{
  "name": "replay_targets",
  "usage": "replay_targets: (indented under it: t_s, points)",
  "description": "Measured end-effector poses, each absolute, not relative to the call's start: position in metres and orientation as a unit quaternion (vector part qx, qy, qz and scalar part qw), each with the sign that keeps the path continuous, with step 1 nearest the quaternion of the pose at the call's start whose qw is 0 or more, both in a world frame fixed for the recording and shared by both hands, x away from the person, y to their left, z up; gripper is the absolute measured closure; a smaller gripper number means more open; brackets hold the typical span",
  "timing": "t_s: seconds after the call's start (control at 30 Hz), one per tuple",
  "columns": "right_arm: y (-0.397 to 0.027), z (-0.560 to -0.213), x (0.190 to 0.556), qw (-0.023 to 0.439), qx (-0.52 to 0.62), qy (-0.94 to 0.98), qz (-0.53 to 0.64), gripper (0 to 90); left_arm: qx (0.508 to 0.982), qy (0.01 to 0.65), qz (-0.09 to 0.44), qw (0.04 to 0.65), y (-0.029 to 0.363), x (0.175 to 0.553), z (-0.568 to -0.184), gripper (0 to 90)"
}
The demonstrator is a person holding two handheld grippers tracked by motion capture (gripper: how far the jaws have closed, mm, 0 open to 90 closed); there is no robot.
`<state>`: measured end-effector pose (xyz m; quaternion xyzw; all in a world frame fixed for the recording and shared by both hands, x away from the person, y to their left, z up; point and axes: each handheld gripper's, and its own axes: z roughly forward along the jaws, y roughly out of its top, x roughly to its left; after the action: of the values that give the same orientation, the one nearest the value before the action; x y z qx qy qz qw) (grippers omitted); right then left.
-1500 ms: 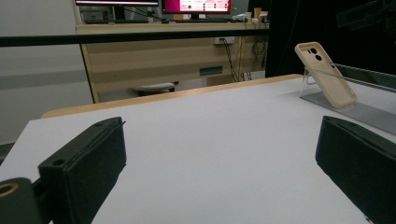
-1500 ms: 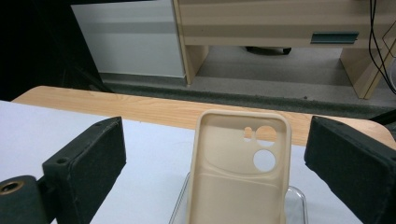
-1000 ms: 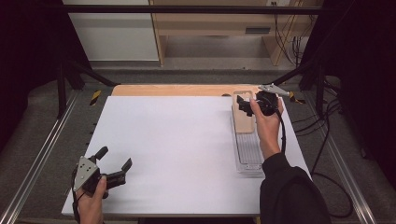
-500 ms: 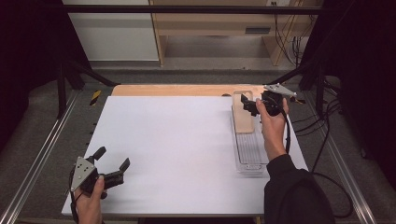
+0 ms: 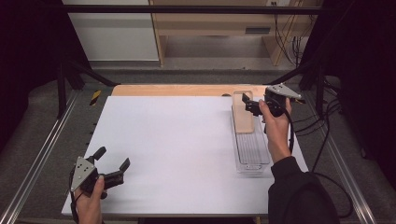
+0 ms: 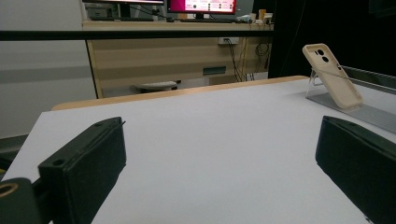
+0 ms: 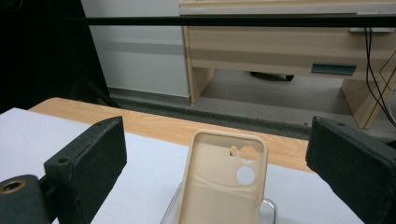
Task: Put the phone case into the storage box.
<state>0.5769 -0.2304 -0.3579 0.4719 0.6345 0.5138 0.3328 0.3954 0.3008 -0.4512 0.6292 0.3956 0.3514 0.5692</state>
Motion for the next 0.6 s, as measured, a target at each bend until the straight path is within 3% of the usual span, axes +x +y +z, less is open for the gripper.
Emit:
replay_targets:
  t_s: [0.6]
  points:
    - [-0.247, -0.352, 0.558, 0.328, 0.451, 0.631, 0.539, 5.5, 0.631, 0.393, 0.352, 0.569, 0.301, 0.395, -0.451, 1.5]
